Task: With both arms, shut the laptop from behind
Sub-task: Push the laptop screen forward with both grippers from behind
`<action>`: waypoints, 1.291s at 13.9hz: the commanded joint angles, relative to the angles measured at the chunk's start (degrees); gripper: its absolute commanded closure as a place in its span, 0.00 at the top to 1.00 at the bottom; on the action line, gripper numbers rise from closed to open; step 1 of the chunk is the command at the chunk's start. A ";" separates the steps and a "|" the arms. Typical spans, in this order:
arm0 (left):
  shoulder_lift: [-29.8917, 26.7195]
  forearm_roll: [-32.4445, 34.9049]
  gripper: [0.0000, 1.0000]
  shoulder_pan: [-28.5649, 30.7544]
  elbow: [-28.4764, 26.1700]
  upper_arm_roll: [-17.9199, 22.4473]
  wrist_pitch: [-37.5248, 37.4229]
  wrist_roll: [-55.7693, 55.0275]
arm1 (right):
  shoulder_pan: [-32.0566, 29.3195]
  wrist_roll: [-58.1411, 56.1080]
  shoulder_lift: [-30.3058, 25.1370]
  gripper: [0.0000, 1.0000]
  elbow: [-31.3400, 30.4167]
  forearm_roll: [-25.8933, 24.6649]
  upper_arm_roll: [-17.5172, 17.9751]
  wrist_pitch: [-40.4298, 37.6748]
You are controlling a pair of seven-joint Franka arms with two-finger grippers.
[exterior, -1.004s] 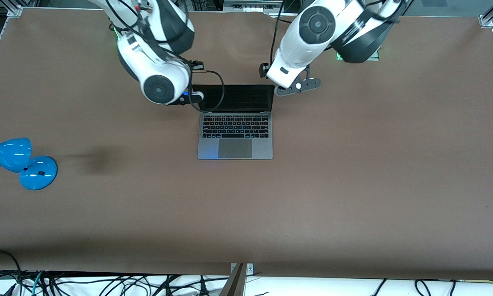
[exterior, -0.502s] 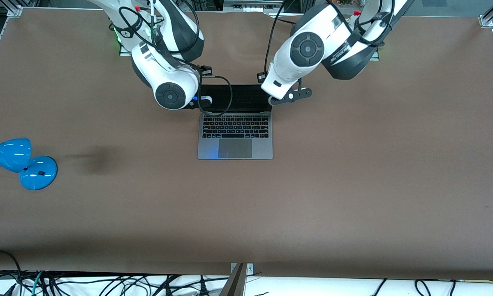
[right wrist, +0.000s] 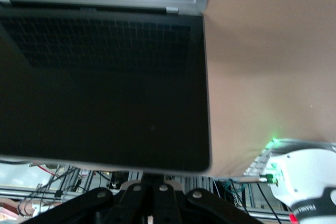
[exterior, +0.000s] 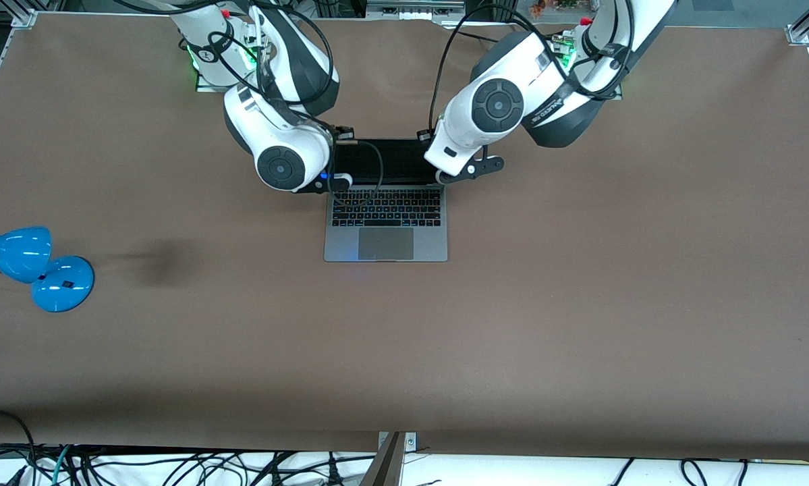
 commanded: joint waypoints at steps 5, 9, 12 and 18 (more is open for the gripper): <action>1.06 -0.81 0.00 -1.70 -3.87 -0.19 5.53 -1.77 | 0.46 -0.06 -0.13 0.04 -0.52 0.26 -0.40 2.94; 1.85 1.04 0.00 -1.53 -3.16 0.33 5.89 -1.24 | 0.46 -0.14 -0.22 0.04 -0.43 0.26 -0.40 3.03; 1.85 1.39 0.00 -1.09 -2.90 0.60 6.07 -0.80 | 0.46 -0.14 -0.22 0.04 -0.52 0.26 -0.40 4.60; 3.96 3.94 0.00 -1.00 -0.44 1.48 6.07 -0.63 | 0.46 -0.23 -0.13 0.06 -0.43 0.08 -0.58 7.15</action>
